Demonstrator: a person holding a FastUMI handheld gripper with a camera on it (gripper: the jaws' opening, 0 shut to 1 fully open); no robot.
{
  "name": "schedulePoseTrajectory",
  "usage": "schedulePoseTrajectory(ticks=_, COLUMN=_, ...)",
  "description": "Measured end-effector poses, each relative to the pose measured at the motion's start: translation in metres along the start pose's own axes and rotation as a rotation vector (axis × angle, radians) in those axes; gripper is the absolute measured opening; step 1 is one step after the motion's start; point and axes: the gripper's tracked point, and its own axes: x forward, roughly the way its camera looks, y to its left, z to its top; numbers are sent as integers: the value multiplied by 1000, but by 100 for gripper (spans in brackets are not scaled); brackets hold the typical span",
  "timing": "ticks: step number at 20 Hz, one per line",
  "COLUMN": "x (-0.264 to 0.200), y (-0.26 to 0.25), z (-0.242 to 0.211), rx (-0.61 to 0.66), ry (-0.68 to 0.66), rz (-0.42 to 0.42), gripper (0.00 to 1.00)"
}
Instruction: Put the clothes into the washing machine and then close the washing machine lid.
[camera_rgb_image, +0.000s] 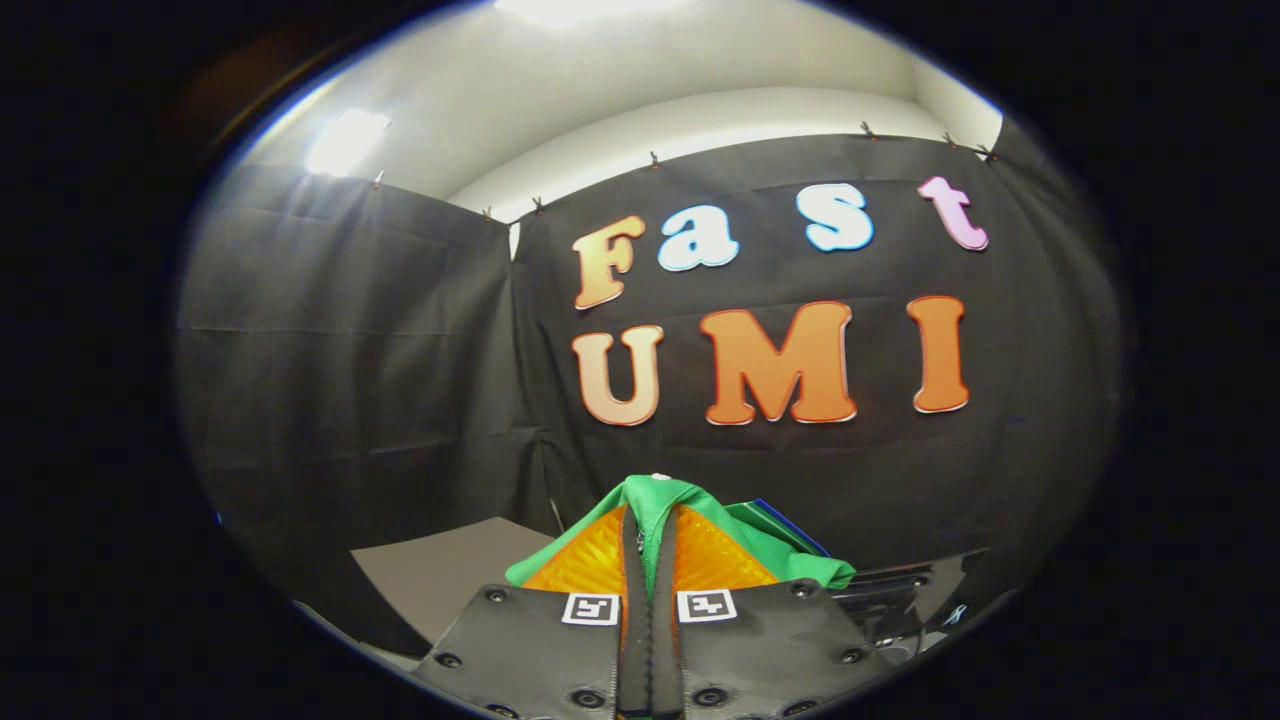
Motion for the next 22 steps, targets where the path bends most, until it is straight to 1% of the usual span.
schedulePoseTrajectory(ticks=2, x=-11, y=-37, z=-10, rx=-14, ry=14, rz=-61, gripper=8)
schedulePoseTrajectory(ticks=5, x=-20, y=-81, z=-32, rx=-23, ry=57, rz=-132, gripper=8)
schedulePoseTrajectory(ticks=8, x=-20, y=-110, z=-66, rx=-17, ry=116, rz=-160, gripper=8)
schedulePoseTrajectory(ticks=11, x=-16, y=-131, z=-108, rx=21, ry=182, rz=-180, gripper=8)
schedulePoseTrajectory(ticks=15, x=-9, y=-157, z=-175, rx=76, ry=278, rz=-219, gripper=8)
schedulePoseTrajectory(ticks=20, x=1, y=-186, z=-271, rx=145, ry=449, rz=-255, gripper=8)
schedulePoseTrajectory(ticks=22, x=-2, y=-193, z=-314, rx=174, ry=530, rz=-270, gripper=8)
